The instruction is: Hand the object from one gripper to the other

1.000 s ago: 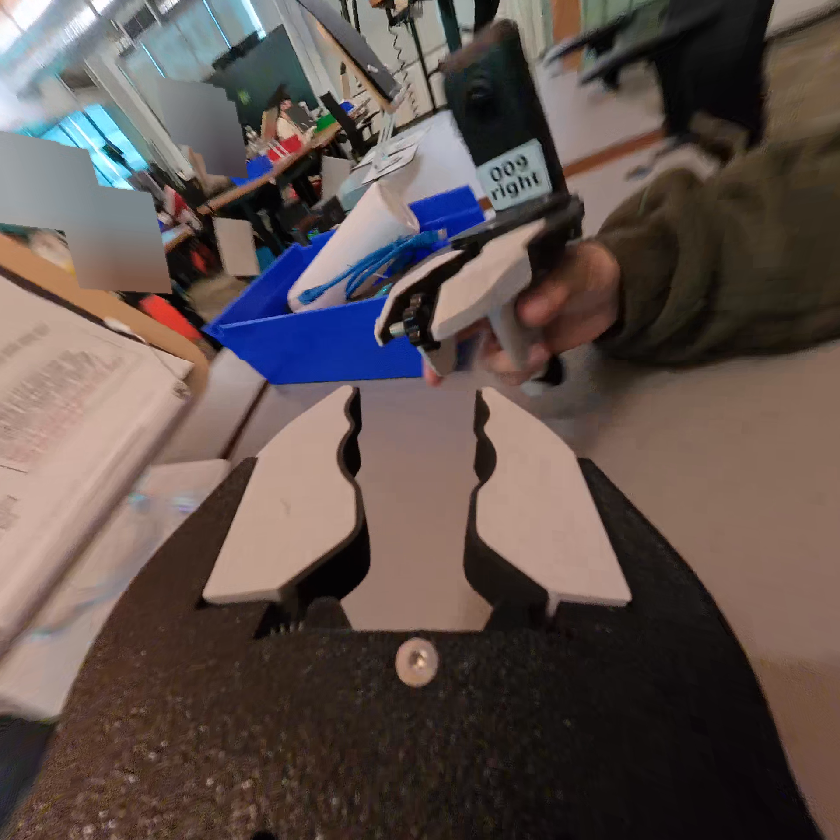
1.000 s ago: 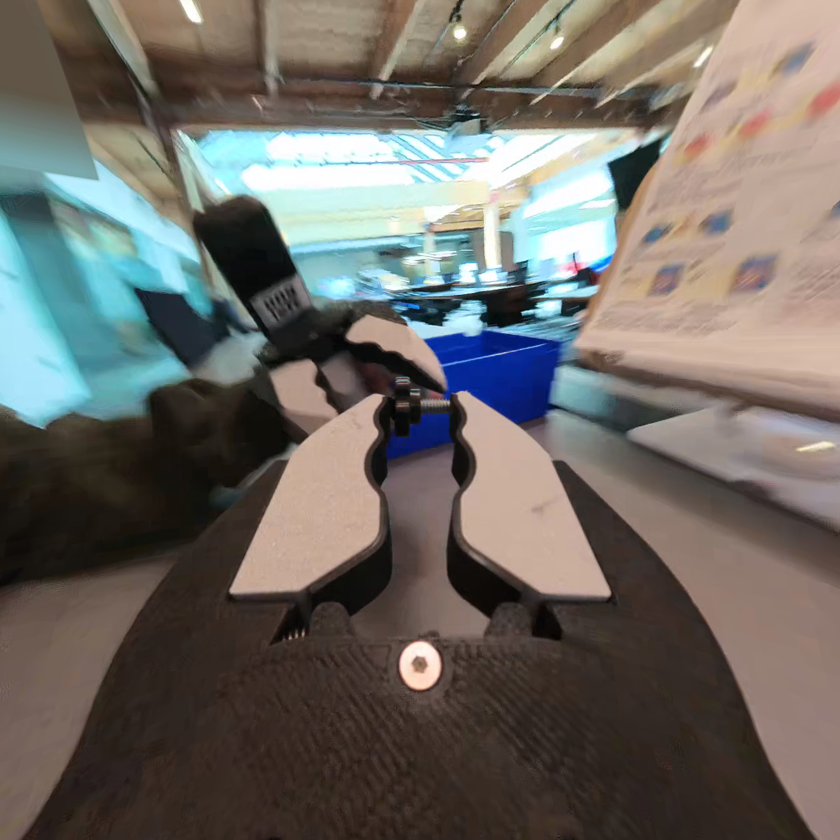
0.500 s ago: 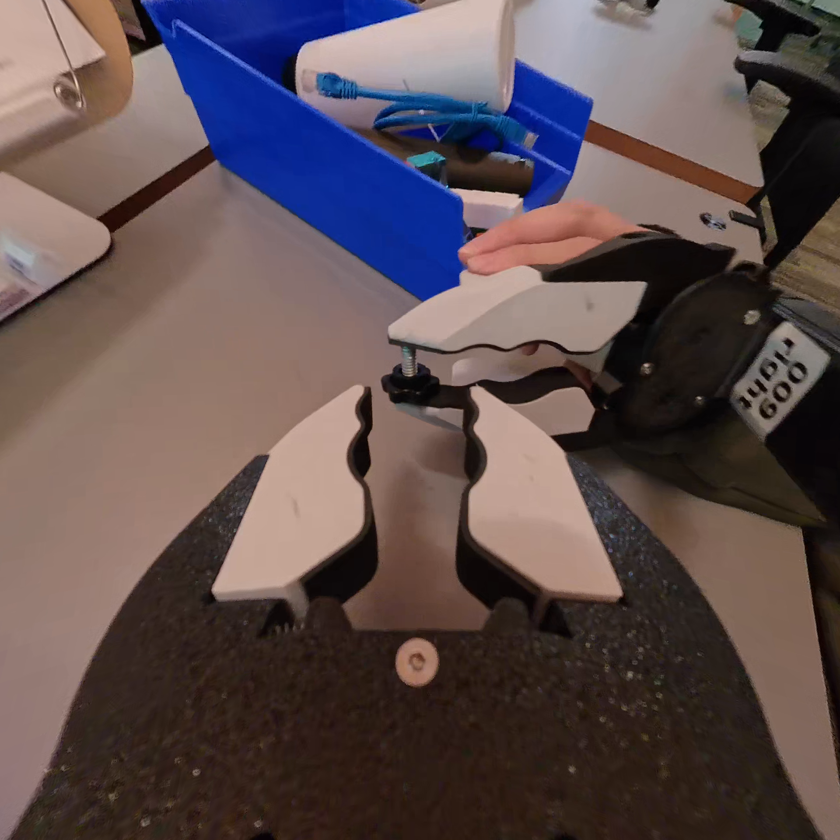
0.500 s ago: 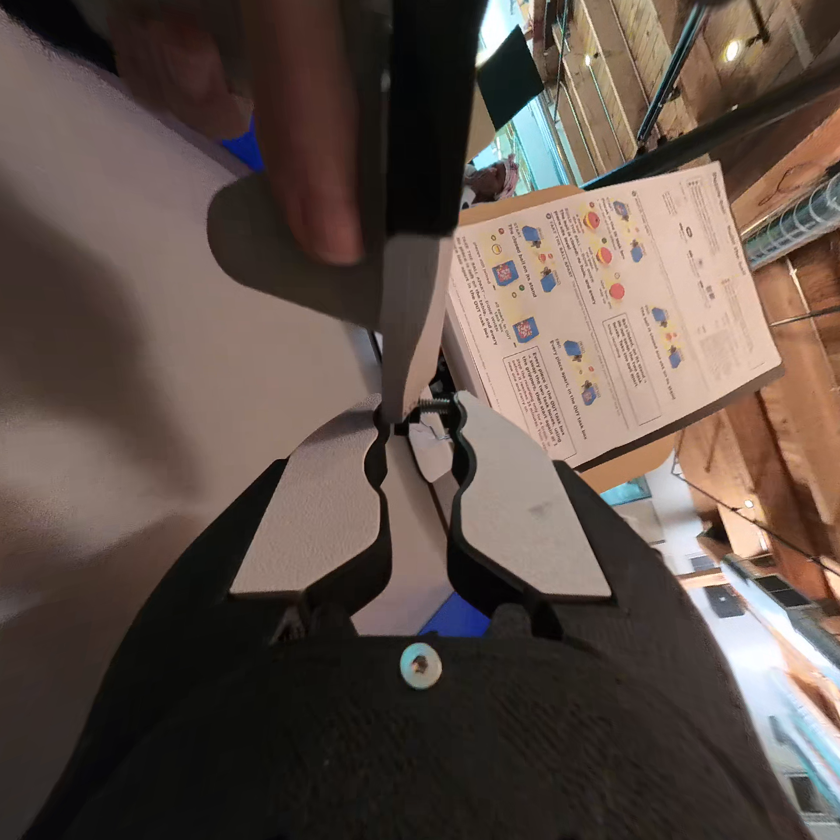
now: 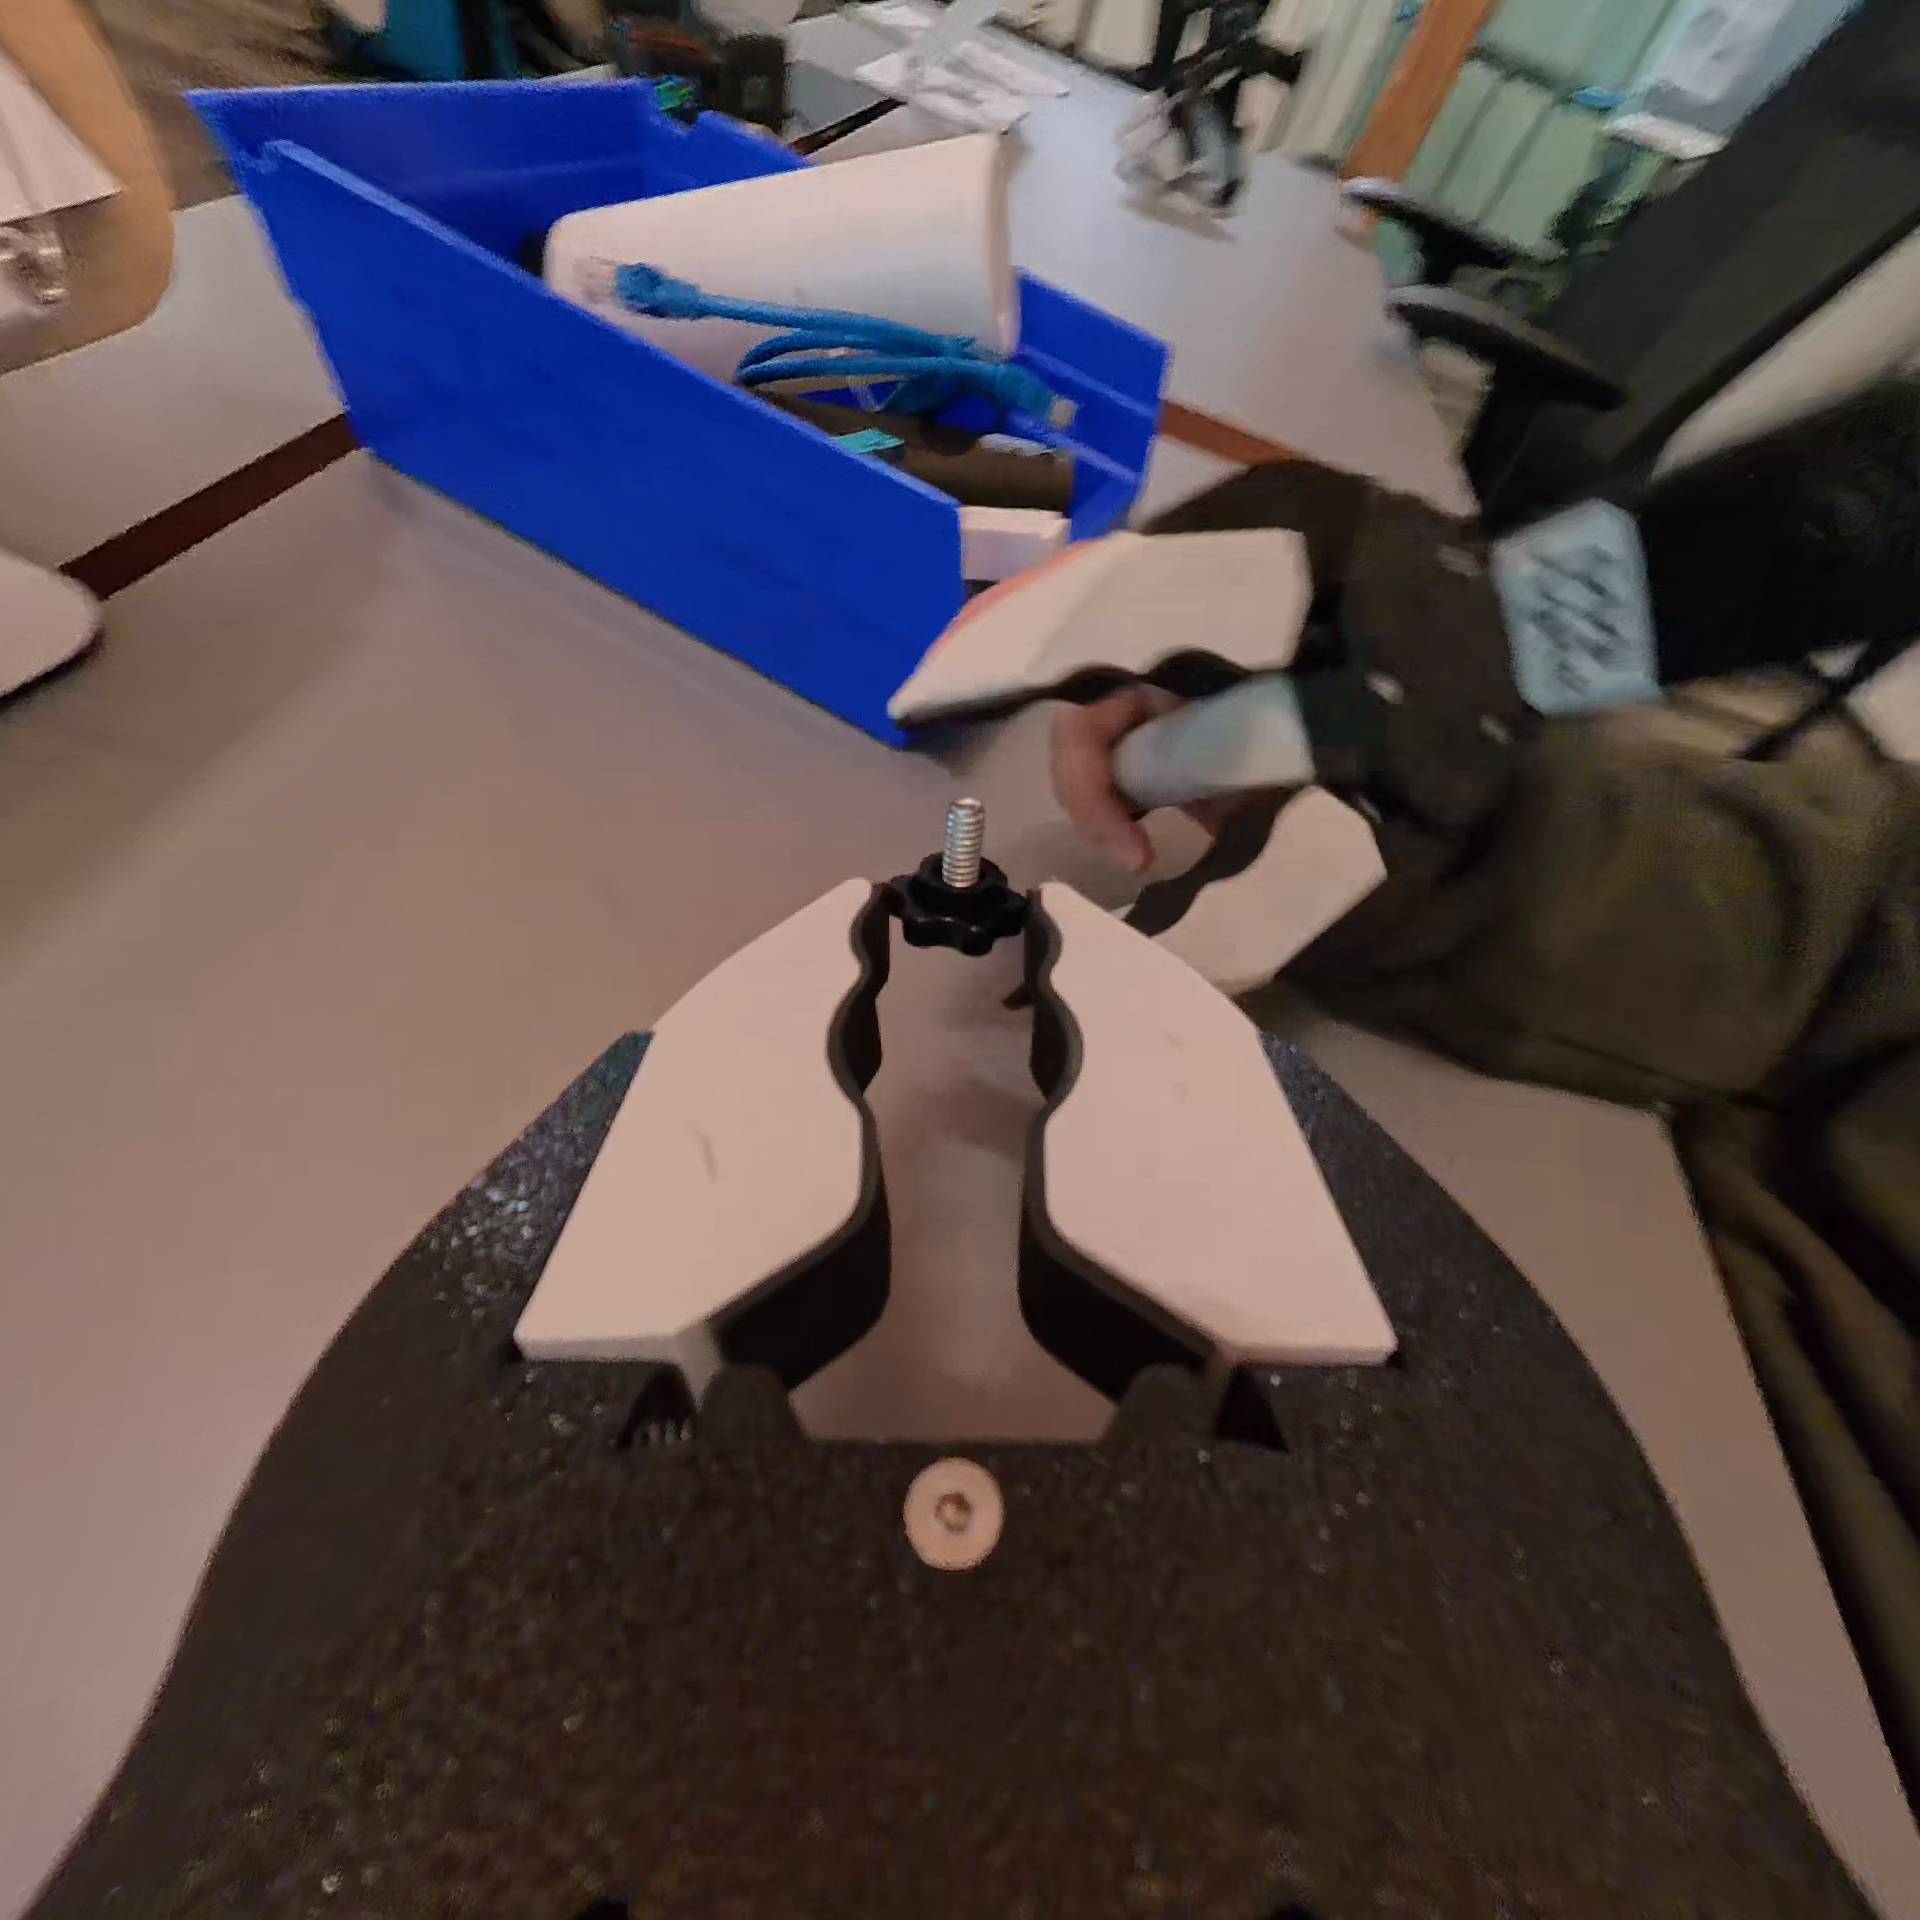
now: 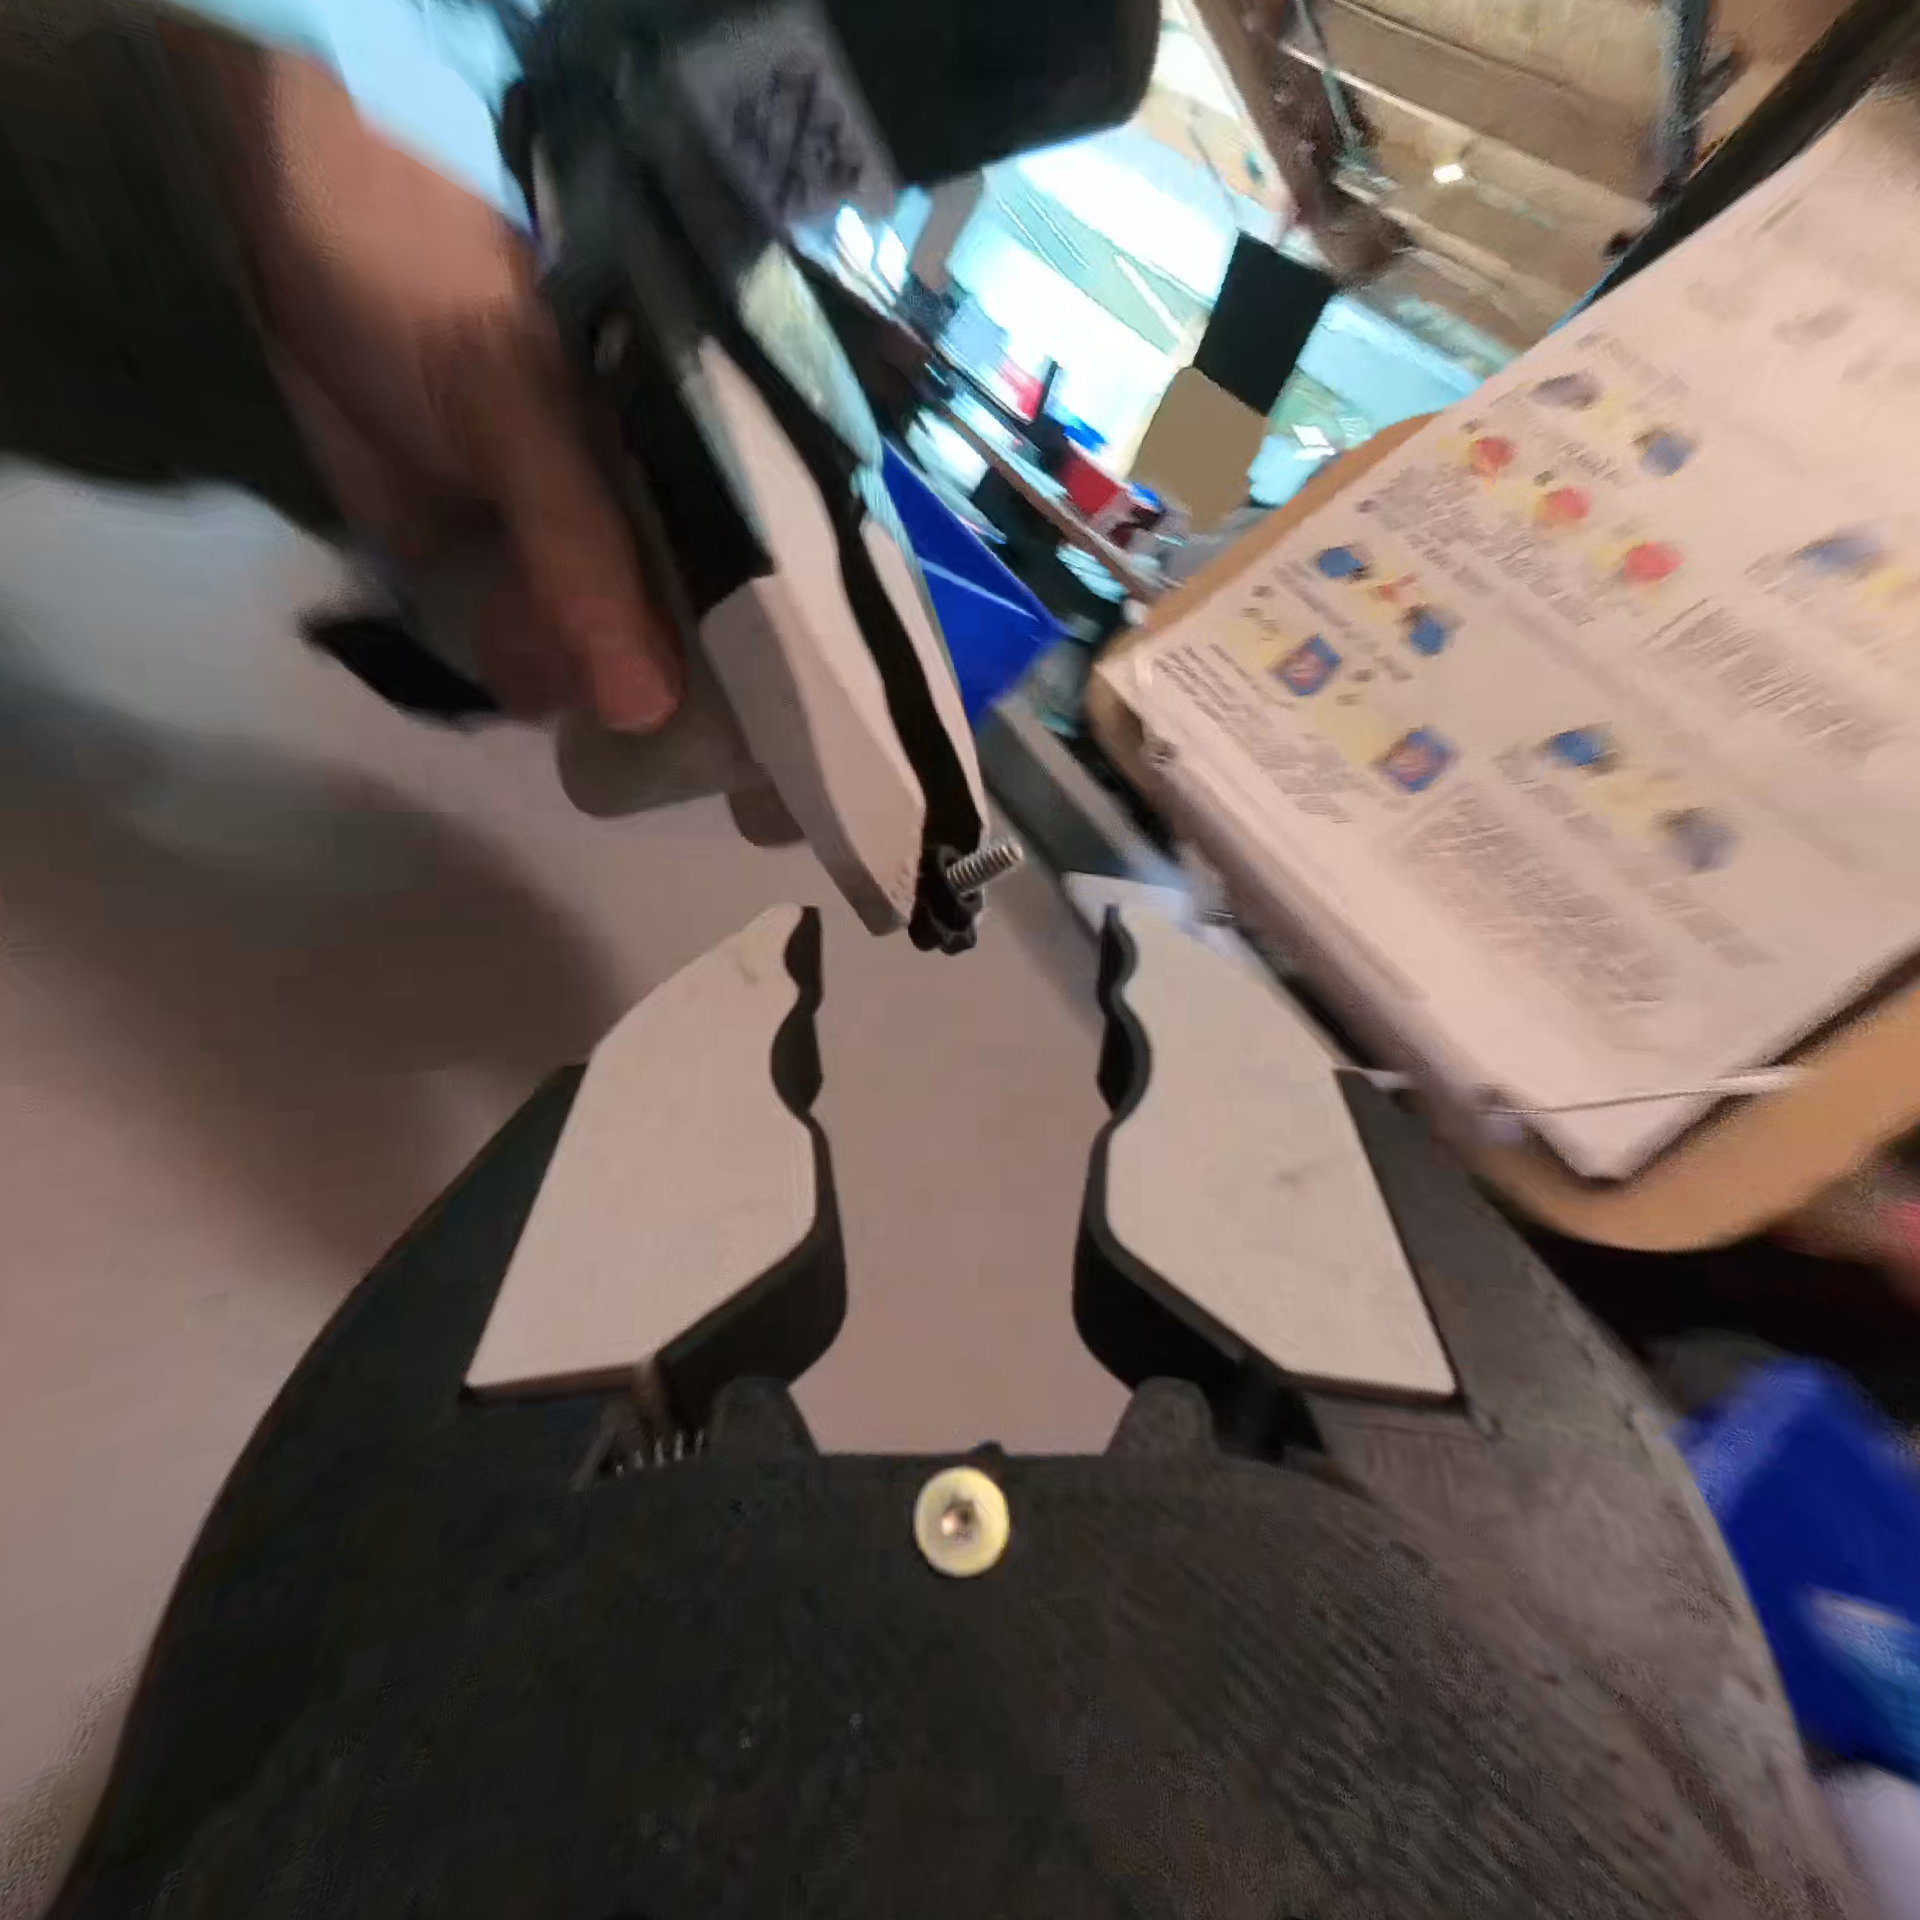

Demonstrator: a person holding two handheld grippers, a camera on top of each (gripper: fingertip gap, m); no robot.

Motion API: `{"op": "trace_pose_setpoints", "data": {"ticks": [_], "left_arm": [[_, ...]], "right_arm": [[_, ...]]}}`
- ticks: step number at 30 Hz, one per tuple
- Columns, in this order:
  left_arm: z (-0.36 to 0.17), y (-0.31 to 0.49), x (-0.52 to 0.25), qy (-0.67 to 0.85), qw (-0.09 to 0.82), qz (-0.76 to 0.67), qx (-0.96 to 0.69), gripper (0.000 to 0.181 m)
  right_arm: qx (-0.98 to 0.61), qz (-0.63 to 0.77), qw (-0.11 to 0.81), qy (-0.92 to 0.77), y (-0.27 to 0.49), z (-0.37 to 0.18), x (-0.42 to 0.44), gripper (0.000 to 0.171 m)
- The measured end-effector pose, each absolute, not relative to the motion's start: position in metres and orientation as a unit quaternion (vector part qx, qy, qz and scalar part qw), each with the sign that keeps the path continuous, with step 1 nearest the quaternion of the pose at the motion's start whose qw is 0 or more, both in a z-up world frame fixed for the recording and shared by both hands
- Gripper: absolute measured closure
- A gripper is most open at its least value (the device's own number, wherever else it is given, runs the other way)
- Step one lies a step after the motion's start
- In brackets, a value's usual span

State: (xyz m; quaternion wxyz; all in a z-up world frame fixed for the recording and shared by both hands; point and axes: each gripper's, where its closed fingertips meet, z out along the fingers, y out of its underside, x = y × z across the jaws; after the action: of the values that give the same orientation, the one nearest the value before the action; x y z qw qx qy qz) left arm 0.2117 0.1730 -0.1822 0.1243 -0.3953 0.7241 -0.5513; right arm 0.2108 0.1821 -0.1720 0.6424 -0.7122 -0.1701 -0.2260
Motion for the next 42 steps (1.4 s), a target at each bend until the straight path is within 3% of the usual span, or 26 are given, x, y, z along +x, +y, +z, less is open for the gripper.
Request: {"op": "trace_pose_setpoints", "data": {"ticks": [1, 4, 6, 11, 17, 20, 22, 26, 30, 35, 42], "left_arm": [[-0.178, 0.174, 0.206, 0.722, 0.106, -0.571, -0.376, 0.157], [-0.171, 0.172, 0.180, 0.719, 0.012, -0.614, -0.325, 0.157], [-0.170, 0.171, 0.168, 0.715, -0.032, -0.631, -0.300, 0.157], [-0.184, 0.162, 0.150, 0.743, -0.082, -0.610, -0.262, 0.157], [-0.191, 0.149, 0.140, 0.764, -0.100, -0.595, -0.229, 0.157], [-0.191, 0.151, 0.142, 0.762, -0.092, -0.598, -0.230, 0.157], [-0.185, 0.154, 0.151, 0.751, -0.056, -0.613, -0.237, 0.157], [-0.174, 0.177, 0.200, 0.743, 0.180, -0.581, -0.279, 0.151], [-0.170, 0.177, 0.218, 0.760, 0.321, -0.503, -0.258, 0.149], [-0.168, 0.176, 0.236, 0.740, 0.408, -0.454, -0.282, 0.146], [-0.179, 0.169, 0.240, 0.754, 0.425, -0.423, -0.266, 0.150]], "right_arm": [[-0.714, -0.144, 0.669, -0.150, 0.181, -0.169, 0.205, 0.141], [-0.676, 0.083, 0.722, -0.119, 0.171, -0.153, 0.182, 0.140], [-0.641, 0.163, 0.740, -0.123, 0.163, -0.142, 0.170, 0.145], [-0.669, 0.164, 0.710, -0.146, 0.171, -0.159, 0.157, 0.141], [-0.680, 0.203, 0.681, -0.183, 0.170, -0.171, 0.138, 0.164], [-0.683, 0.196, 0.680, -0.182, 0.171, -0.170, 0.141, 0.165], [-0.677, 0.192, 0.694, -0.154, 0.174, -0.164, 0.150, 0.166], [-0.670, 0.108, 0.733, 0.044, 0.183, -0.159, 0.217, 0.166], [-0.642, 0.073, 0.742, 0.181, 0.170, -0.165, 0.260, 0.166], [-0.642, 0.055, 0.742, 0.182, 0.169, -0.164, 0.261, 0.166], [-0.651, 0.082, 0.739, 0.155, 0.178, -0.165, 0.246, 0.166]]}}
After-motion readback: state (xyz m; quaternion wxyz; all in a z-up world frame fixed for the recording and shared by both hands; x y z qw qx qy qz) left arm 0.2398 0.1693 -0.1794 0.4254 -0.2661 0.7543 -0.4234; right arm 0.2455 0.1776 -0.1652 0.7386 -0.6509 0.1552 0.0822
